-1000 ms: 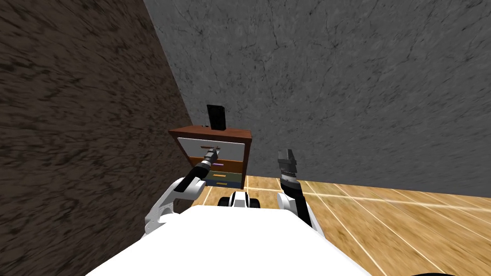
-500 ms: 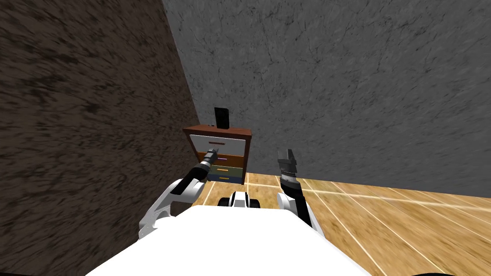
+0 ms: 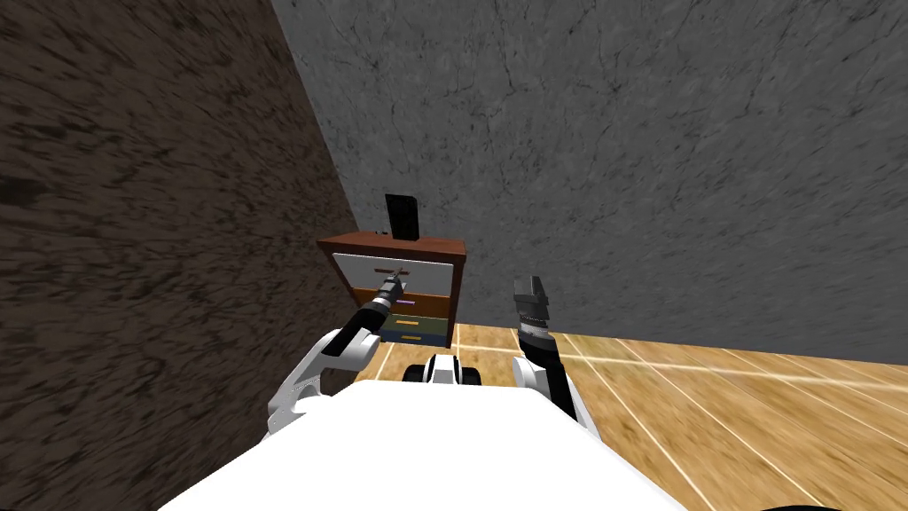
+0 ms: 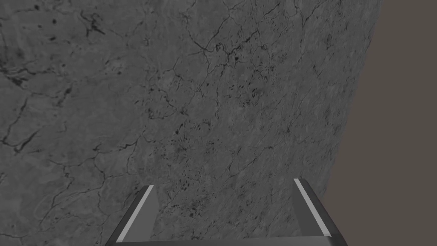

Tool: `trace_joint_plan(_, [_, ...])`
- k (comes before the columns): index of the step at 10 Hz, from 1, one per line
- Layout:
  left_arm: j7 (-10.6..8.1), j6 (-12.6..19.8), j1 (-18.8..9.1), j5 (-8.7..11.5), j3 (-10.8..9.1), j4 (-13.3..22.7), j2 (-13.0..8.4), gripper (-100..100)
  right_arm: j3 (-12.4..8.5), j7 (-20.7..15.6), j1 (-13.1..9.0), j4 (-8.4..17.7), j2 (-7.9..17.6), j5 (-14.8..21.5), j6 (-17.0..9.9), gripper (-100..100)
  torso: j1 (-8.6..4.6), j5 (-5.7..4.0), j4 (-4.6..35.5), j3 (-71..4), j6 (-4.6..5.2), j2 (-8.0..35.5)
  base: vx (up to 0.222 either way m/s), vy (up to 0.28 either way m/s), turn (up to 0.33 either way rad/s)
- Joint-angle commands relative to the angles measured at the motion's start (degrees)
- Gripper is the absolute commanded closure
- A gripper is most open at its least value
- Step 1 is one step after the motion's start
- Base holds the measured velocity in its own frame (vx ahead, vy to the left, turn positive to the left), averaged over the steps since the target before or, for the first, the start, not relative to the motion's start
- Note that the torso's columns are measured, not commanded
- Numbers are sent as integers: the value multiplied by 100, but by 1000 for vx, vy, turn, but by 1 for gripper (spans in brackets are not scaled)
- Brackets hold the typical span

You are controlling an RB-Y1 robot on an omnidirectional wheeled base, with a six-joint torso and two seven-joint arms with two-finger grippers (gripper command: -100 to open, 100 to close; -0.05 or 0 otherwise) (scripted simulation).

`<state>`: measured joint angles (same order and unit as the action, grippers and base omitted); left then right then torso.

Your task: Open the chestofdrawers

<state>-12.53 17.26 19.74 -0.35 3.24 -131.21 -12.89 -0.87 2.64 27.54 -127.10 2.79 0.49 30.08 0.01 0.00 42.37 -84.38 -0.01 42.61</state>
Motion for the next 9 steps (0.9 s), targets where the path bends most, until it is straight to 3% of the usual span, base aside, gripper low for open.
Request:
trace_joint_plan(1, [21,87,-304,-70,-189,244,108,-100,1,0,-3,0,0,0,-1,0,-1,0,10,20,6,30,-70,23,-142])
trace_joint_plan(9, [103,433,-1520,-350,-944,1219,538,-100,0,0,-3,1,0,0,-1,0,4,1,-9,-20,1,-34,-82,20,-161])
